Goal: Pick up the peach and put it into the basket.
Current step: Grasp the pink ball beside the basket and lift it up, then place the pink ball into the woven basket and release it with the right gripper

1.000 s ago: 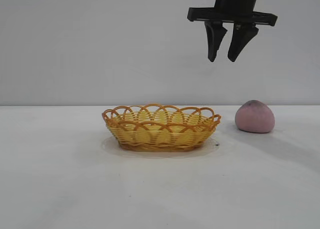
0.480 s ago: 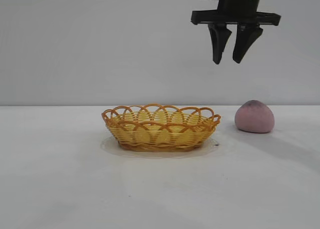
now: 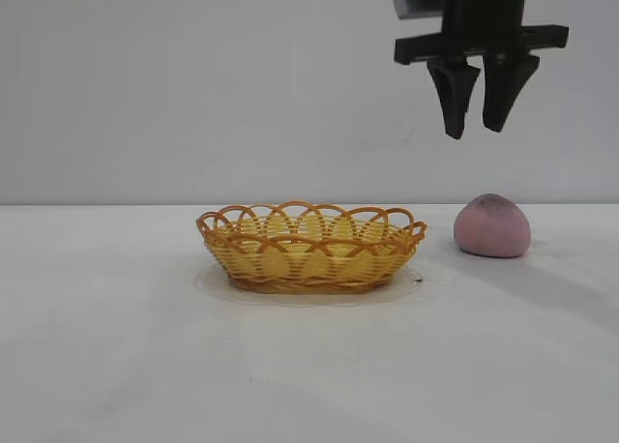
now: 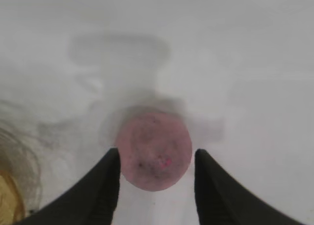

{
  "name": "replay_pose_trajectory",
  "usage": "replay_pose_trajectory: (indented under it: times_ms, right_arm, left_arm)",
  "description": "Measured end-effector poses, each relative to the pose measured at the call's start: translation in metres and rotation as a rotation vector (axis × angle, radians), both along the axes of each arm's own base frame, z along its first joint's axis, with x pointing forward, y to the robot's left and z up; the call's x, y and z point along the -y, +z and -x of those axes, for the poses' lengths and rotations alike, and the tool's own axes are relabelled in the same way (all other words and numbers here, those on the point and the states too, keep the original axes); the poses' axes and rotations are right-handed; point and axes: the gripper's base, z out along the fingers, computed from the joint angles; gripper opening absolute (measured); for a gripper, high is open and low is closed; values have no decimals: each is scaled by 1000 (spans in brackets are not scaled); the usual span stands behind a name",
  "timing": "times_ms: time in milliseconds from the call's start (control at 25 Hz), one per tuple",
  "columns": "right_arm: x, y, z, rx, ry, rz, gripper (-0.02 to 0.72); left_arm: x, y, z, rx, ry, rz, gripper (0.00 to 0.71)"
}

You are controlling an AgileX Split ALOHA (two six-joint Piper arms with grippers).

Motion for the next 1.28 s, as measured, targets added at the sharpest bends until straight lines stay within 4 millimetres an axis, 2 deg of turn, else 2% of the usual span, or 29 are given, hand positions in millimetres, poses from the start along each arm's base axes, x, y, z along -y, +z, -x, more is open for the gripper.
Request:
replay_pose_trajectory:
  times_ms: [40,80,120,160,200,280,400,520,600,760,960,1240,1280]
  right_arm:
    - [2,-6,-1,-5,1,6,118]
    - [2,-5,-3,5,10,3,80]
    - [2,0,-3,22,19,-5,51]
    - [0,10,-3,42,23,-25,58]
    - [-3,23,-1,63,22,-49,0]
    - [-15,51,7,118,48,-85,0]
    - [-38,102,26,220,141,-164,0]
    - [-65,125,48,206,237,-293,0]
    - [-81,124,58,176,281,-327,0]
    - [-102,98,62,103,325,-322,0]
    - [-119,58,64,2,338,-306,0]
    - [-134,35,73,-78,373,-297,0]
    - [-134,34,73,-85,372,-295,58]
  left_arm:
    - [0,0,0,0,4,0,405]
    - [0,0,0,0,8,0,405]
    - [0,0,0,0,12,0,405]
    - [0,0,0,0,12,0,405]
    - [0,0,0,0,12,0,405]
    - [0,0,0,0,13,-1,405]
    - [0,0,0,0,16,-1,405]
    - [0,0,0,0,44,-1,405]
    - [1,0,0,0,63,-1,405]
    - [1,0,0,0,70,-1,405]
    - [1,0,0,0,70,-1,405]
    - [1,0,0,0,70,-1,405]
    - [1,0,0,0,70,-1,405]
